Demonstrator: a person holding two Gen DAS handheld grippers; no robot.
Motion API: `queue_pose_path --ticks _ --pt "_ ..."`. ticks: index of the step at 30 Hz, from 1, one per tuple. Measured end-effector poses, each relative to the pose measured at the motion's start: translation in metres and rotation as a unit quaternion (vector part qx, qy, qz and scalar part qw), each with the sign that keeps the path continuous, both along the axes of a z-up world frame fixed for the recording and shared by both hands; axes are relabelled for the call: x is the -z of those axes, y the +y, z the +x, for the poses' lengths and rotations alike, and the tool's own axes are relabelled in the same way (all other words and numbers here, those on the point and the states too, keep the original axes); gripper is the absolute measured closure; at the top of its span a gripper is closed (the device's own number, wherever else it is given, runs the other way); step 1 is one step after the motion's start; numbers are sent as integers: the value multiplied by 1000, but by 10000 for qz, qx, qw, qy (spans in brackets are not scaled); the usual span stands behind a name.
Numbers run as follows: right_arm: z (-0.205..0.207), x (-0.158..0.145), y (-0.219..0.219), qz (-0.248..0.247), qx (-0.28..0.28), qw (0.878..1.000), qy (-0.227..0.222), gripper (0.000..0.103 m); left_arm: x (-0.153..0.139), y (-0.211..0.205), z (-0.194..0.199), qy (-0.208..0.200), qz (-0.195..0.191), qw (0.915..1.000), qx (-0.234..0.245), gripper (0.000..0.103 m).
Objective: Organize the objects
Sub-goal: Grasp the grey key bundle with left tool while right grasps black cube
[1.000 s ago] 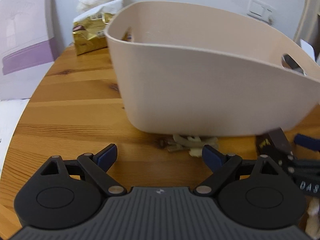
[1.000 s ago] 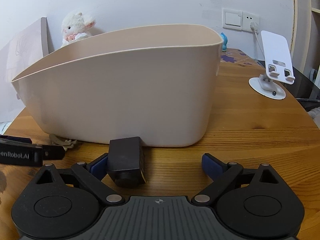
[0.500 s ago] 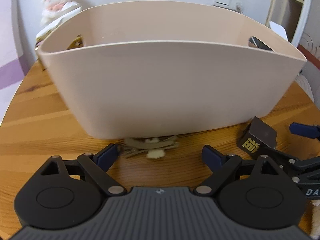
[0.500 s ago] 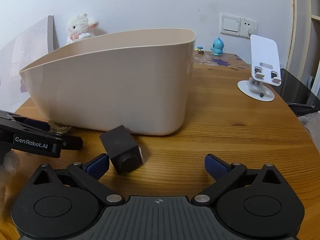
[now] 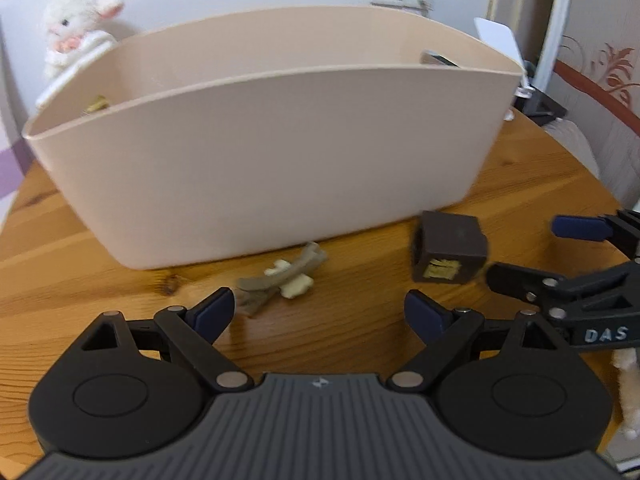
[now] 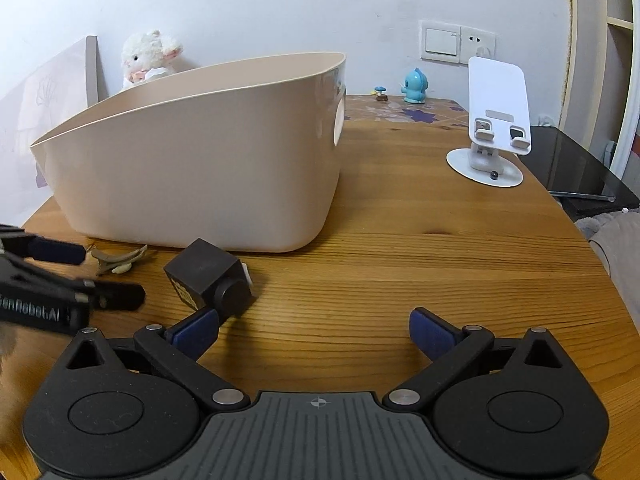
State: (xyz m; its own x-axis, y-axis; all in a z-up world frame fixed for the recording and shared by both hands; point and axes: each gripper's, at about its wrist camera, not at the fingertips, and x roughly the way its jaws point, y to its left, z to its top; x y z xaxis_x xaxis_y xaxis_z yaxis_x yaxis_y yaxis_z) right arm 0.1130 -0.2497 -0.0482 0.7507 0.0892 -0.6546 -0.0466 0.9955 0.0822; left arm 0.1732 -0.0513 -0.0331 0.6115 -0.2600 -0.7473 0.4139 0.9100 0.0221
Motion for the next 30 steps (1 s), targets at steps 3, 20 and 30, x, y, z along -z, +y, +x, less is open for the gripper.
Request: queue_pose_path --ticks 3,20,30 --pt "2 1 1 -22 -108 9999 3 0 -1 11 10 -56 100 9997 -197 10" --pt "30 5 39 -403 -915 9950 42 10 6 18 27 -178 -162 9995 225 38" --pt "21 1 48 -372 -1076 9935 -30 54 3 22 11 -226 -192 9991 316 64"
